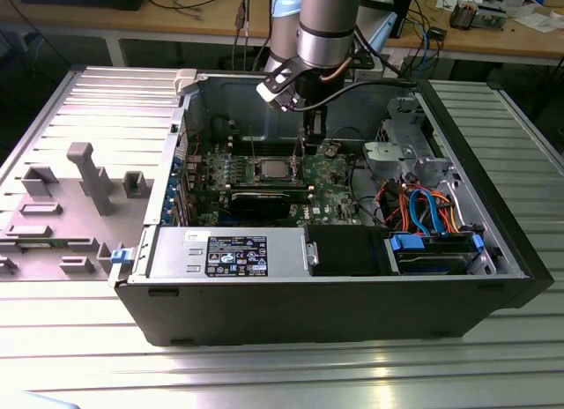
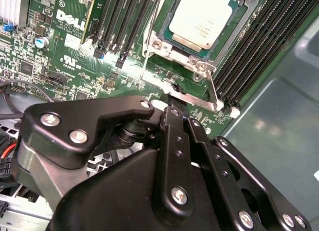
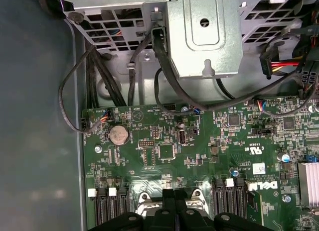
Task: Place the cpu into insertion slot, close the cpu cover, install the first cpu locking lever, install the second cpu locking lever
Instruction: 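Close the cpu cover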
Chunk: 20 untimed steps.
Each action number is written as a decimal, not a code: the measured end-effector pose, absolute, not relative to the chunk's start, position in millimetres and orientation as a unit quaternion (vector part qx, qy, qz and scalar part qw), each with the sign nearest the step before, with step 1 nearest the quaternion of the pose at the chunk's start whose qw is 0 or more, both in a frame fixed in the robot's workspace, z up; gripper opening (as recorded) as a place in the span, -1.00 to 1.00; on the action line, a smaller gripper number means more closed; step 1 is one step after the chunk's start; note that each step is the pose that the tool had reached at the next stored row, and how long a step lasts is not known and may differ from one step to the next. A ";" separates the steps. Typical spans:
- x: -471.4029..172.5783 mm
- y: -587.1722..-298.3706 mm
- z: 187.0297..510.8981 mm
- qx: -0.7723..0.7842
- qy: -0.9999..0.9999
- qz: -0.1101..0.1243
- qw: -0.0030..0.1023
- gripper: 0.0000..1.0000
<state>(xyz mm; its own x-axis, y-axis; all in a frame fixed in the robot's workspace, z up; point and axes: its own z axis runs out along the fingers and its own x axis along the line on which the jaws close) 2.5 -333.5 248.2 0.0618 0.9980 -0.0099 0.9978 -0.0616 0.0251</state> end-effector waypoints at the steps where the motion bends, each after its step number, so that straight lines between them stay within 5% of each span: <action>1: 2.1 -333.5 248.2 0.729 0.685 0.005 0.013 -0.79; 20: -5.5 -333.5 248.1 0.729 0.685 0.005 0.013 -0.79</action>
<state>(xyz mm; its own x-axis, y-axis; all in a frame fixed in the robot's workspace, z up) -5.5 -333.5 248.1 0.0619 0.9980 -0.0098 0.9978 -0.0616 0.0251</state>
